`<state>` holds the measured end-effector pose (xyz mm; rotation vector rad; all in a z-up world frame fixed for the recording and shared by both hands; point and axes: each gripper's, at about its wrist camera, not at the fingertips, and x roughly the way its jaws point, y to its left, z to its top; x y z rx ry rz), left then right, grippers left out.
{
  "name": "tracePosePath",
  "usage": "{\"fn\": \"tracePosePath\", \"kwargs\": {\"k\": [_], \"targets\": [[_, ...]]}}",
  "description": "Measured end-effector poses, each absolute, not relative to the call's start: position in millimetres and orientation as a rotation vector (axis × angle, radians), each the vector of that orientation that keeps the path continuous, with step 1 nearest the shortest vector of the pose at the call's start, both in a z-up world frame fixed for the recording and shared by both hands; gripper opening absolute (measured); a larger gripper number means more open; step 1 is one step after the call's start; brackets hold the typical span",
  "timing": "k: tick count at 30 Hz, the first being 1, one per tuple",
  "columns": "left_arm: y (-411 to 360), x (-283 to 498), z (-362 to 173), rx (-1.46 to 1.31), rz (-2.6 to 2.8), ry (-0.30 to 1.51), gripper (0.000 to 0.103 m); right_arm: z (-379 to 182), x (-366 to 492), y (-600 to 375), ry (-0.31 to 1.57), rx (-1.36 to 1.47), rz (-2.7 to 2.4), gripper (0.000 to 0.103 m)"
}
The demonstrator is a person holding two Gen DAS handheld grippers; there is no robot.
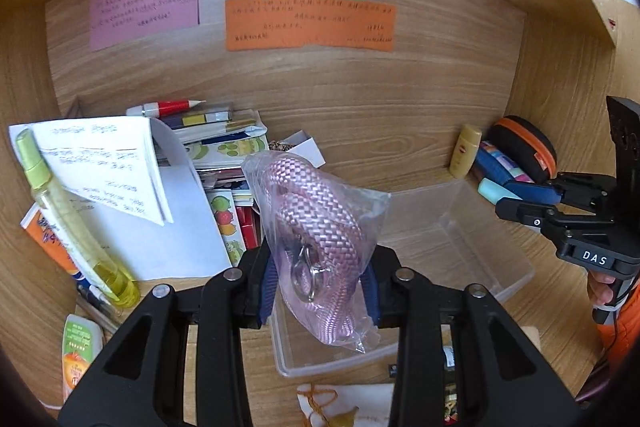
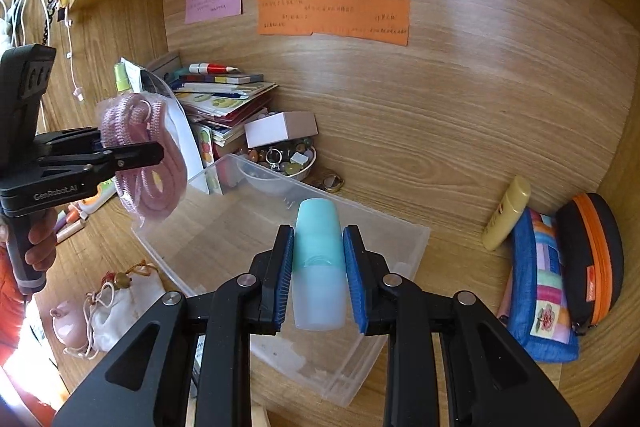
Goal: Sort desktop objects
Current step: 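Carry the bagged rope and teal cylinder with both tools toward the clear box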
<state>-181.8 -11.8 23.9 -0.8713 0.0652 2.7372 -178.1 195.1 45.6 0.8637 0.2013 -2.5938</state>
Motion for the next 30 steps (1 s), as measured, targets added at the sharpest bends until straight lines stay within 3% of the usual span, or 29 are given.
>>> {"fn": "tracePosePath", "kwargs": {"k": [20,26,28,30], "targets": [[-3.2,-235.0,-33.2,-1.068,2.573,0.069,0.035,-17.6,-235.8,167.5,0.408,1.228,-2.426,0.023],[1.7,-230.0,-35.3,-1.068,2.610,0.142,0.036,-23.4,-238.9,159.1,0.480,1.258,-2.420,0.023],[3.5,-229.1,-36.9,-1.069,2.604,0.156,0.038,-24.1,-238.1,157.2,0.495,1.276,-2.416,0.023],[5.3,-229.1,-39.7,-1.084,2.595,0.164,0.047,-25.3,-237.5,155.6,0.511,1.290,-2.415,0.023]]}}
